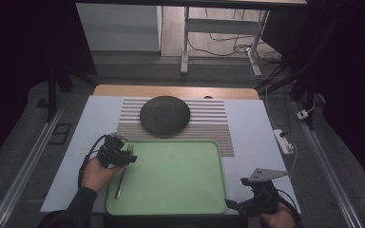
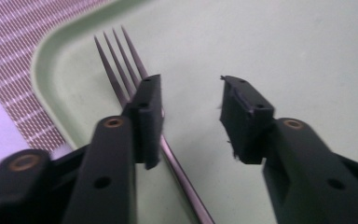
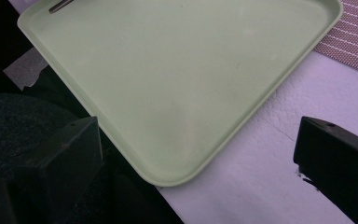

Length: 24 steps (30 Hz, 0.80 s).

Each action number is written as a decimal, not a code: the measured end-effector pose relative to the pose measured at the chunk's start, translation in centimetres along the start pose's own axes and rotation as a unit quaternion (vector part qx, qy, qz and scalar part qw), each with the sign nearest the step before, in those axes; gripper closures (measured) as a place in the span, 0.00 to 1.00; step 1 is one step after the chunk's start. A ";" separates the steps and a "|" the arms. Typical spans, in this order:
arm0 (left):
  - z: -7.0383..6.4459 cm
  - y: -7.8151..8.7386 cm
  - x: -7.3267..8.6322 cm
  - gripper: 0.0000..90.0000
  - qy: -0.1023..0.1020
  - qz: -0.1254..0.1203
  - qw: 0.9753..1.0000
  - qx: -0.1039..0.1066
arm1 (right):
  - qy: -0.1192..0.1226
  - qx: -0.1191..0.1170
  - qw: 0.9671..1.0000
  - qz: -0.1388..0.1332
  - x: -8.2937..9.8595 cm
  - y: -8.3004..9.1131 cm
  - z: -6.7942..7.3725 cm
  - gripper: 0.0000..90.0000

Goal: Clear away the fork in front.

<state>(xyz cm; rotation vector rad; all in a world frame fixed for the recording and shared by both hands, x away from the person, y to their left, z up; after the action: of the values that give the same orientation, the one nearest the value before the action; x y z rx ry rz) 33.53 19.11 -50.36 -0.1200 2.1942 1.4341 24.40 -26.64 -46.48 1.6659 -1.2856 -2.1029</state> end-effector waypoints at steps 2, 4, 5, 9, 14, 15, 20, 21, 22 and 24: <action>-0.1 0.4 0.1 0.58 -0.001 -0.010 1.000 0.008 | -0.002 0.001 1.000 0.000 0.0 0.0 0.0 0.02; -0.2 0.7 0.2 0.52 -0.001 -0.019 1.000 0.017 | -0.003 0.000 1.000 0.003 0.0 0.0 -0.1 0.02; -0.3 0.9 0.2 0.50 -0.001 -0.022 1.000 0.021 | -0.005 0.000 1.000 0.002 0.0 0.0 -0.1 0.02; -0.5 1.7 0.6 0.42 -0.005 -0.037 0.999 0.030 | -0.009 0.000 1.000 0.002 0.0 0.0 -0.2 0.02; -1.1 2.8 1.2 0.31 -0.014 -0.055 0.997 0.045 | -0.011 -0.001 1.000 0.002 0.0 0.0 -0.2 0.02; -1.2 3.0 1.3 0.28 -0.015 -0.055 0.997 0.047 | -0.010 0.000 1.000 0.002 0.0 0.0 -0.1 0.02; -1.6 4.3 2.3 0.16 -0.025 -0.067 0.996 0.056 | -0.011 0.001 1.000 0.003 0.1 0.0 -0.1 0.02; -1.7 4.6 2.6 0.14 -0.026 -0.071 0.996 0.057 | -0.011 0.001 1.000 0.003 0.1 0.0 -0.1 0.02; -1.7 4.9 2.9 0.12 -0.028 -0.071 0.995 0.060 | -0.010 0.001 1.000 0.003 0.1 0.0 -0.1 0.02; -1.7 5.5 3.7 0.08 -0.026 -0.077 0.995 0.065 | -0.011 0.001 1.000 0.003 0.1 0.0 -0.2 0.02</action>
<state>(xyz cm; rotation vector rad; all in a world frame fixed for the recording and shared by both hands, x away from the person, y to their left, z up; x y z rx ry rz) 27.86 20.75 -47.00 -0.1997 2.1778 1.1954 24.50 -26.77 -46.53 1.6418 -1.2975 -2.1220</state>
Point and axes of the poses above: each handheld gripper's, and its own axes: y roughly backward along the jaws, x roughly out of its underside, z roughly to its left, the point moved 1 cm from there along -y, roughly forward along the jaws, and after that the axes turned 12 degrees about y, right-handed, at the moved point
